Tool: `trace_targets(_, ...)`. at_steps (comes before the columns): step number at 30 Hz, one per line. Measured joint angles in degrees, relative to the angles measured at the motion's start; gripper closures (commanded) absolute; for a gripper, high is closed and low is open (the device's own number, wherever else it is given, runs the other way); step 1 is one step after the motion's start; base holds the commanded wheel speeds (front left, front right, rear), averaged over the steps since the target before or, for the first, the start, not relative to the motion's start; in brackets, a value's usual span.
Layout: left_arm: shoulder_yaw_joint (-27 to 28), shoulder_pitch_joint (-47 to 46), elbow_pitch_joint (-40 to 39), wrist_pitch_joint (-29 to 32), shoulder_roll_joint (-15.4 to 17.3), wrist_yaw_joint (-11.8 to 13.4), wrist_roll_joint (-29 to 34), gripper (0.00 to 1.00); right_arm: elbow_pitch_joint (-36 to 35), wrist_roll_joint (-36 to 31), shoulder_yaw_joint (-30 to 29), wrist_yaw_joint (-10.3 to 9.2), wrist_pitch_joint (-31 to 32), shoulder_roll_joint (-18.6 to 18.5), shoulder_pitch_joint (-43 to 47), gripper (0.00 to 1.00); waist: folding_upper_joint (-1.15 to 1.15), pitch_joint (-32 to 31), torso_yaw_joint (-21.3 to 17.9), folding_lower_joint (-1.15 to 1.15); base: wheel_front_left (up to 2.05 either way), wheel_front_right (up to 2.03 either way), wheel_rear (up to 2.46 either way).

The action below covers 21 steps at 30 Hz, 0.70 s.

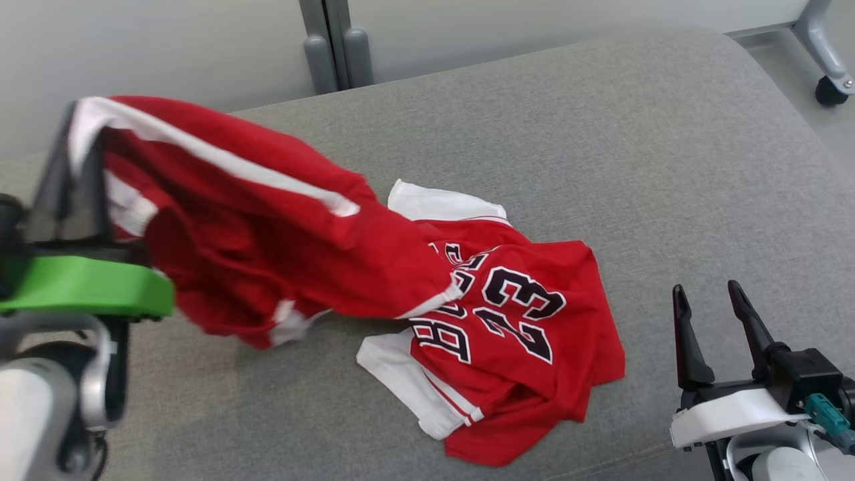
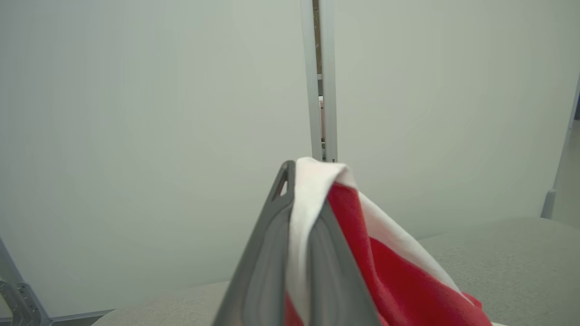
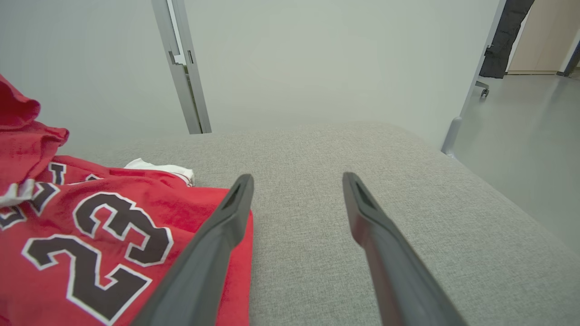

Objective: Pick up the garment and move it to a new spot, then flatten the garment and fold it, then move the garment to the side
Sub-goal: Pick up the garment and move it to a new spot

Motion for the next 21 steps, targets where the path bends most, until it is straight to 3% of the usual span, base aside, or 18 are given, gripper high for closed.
trace_targets(5, 10.24, 2.32, 1.15, 1.09, 6.88, 0.81, -4.14, 1.00, 0.19, -0.37, -0.05, 0.00, 0.00, 0.00, 0.22, 0.00, 0.00, -0.28, 2.16, 0.00, 0.00, 0.00, 0.00)
trace_targets(9, 15.43, 3.19, 7.84, 2.05, 10.38, -0.22, -7.23, 1.00, 0.76, -0.04, -0.05, 0.00, 0.00, 0.00, -0.13, 0.00, 0.00, -0.16, 3.93, 0.00, 0.00, 0.00, 0.00)
trace_targets(10, 15.94, 3.21, 10.26, 2.35, 11.40, -0.59, -7.30, 0.95, 1.22, -0.13, 0.02, 0.00, 0.00, -0.03, -0.20, 0.00, 0.00, -0.10, 4.38, 0.00, 0.00, 0.00, 0.00)
trace_targets(11, 16.35, 3.14, 12.23, 2.79, 11.68, -1.04, -8.00, 1.00, 1.70, -0.68, 0.04, 0.00, 0.00, -0.05, -0.20, 0.00, 0.00, -0.05, 4.74, 0.00, 0.00, 0.00, 0.00)
trace_targets(21, 18.41, -3.05, 35.41, 1.63, 14.75, -3.45, -8.98, 1.00, 3.69, -1.13, 1.52, 0.00, 0.00, 0.00, -1.49, 0.00, 0.00, 0.44, 6.26, 0.00, 0.00, 0.00, 0.00)
